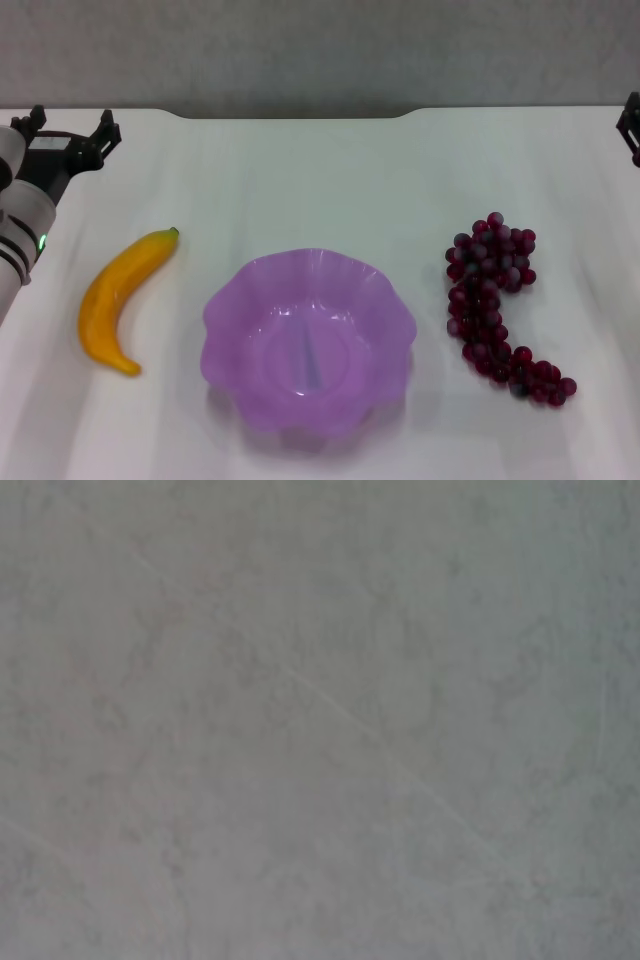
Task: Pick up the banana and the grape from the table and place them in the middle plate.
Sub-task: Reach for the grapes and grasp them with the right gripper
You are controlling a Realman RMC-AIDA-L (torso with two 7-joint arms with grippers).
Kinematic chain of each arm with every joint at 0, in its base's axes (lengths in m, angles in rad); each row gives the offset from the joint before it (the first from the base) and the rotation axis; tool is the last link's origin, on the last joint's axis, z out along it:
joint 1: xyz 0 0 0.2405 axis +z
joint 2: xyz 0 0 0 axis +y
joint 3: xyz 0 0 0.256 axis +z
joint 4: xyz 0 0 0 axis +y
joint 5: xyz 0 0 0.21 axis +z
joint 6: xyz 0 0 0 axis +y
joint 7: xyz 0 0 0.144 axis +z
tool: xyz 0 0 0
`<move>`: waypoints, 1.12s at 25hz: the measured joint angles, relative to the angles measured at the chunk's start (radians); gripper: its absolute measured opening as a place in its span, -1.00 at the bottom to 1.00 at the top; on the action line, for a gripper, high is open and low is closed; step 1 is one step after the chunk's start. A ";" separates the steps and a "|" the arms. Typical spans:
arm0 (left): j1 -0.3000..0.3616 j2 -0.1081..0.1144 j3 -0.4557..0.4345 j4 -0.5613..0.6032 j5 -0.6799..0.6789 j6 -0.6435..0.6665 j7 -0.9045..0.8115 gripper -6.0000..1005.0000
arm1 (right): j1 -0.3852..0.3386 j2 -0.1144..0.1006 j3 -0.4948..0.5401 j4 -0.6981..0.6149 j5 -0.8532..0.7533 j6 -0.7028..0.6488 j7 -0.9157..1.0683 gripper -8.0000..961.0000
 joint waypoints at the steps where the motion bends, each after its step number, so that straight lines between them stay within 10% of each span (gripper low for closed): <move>1: 0.000 0.000 0.001 -0.001 0.000 0.000 -0.001 0.80 | 0.000 0.000 0.000 0.001 0.000 0.002 0.000 0.77; 28: 0.078 -0.005 0.004 -0.068 -0.005 0.083 -0.009 0.79 | -0.047 0.004 0.002 -0.008 -0.001 -0.114 0.003 0.78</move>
